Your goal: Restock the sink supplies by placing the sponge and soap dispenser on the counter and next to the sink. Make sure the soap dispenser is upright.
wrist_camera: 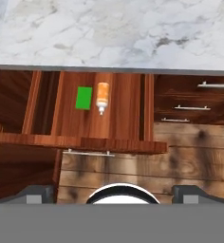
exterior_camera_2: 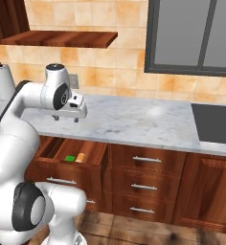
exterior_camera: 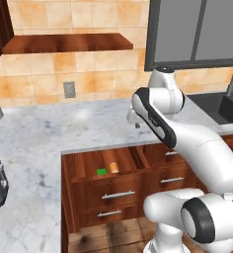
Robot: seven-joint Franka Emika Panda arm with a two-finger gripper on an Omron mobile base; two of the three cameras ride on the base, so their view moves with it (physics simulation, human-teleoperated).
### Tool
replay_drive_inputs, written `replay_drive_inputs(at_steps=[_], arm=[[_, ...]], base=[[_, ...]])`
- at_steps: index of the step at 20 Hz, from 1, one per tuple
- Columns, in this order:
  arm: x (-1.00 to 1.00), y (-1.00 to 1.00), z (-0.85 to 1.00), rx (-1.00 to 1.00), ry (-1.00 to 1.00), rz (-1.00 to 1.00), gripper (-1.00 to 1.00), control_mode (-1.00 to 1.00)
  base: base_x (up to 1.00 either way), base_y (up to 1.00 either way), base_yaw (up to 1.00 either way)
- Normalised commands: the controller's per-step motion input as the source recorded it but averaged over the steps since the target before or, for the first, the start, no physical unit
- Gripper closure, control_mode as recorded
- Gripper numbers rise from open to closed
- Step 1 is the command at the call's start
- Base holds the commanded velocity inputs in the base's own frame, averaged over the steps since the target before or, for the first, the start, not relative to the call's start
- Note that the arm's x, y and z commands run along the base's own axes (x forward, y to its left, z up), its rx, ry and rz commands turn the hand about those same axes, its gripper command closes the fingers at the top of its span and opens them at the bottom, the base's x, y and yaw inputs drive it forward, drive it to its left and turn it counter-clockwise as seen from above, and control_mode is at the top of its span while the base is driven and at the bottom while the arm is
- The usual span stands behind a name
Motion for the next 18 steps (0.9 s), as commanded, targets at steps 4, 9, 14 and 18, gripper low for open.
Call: replay_drive_inputs(at_steps=[4,9,14,18], arm=[[0.0,0.14,-0.5,-0.05,0.0,0.0,-1.0,-1.0],[0.0,0.6,-0.9,-0.2,0.11,0.0,-1.0,-1.0],[0.03,0.26,-0.98,-0.03,0.1,0.0,-1.0,-1.0],[0.33,0.01,-0.51,0.01,0.03,0.0,-1.0,-1.0]], base=[[0.0,0.0,0.0],[0.0,0.0,0.0],[0.0,0.0,0.0],[0.0,0.0,0.0]])
